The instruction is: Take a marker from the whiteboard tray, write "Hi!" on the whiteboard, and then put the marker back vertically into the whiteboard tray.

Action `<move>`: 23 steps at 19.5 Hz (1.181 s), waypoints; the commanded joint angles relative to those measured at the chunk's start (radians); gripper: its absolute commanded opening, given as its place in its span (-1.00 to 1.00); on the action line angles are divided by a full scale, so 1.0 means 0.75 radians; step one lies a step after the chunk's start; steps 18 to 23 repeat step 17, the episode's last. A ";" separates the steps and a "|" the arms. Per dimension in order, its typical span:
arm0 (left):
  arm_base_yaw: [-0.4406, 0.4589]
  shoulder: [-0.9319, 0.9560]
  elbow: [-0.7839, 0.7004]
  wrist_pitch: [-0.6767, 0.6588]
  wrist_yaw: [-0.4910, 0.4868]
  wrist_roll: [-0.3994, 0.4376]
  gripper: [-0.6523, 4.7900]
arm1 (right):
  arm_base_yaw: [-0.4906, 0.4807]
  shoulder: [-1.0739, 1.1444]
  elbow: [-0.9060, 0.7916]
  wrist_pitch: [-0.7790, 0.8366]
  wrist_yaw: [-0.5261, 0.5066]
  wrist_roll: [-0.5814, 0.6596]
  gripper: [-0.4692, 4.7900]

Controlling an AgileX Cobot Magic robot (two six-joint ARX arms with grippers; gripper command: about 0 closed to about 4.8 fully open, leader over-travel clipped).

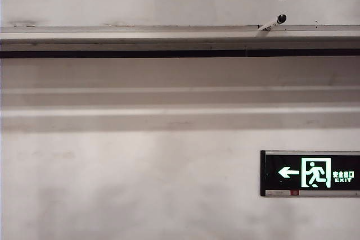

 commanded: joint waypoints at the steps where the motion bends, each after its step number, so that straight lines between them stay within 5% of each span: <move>1: 0.002 -0.002 0.001 0.009 0.007 0.006 -0.78 | 0.006 -0.002 -0.080 0.087 -0.013 0.002 -0.70; 23: 0.002 -0.002 0.001 0.010 0.008 0.006 -0.78 | 0.005 -0.002 -0.094 0.129 -0.010 0.002 -0.70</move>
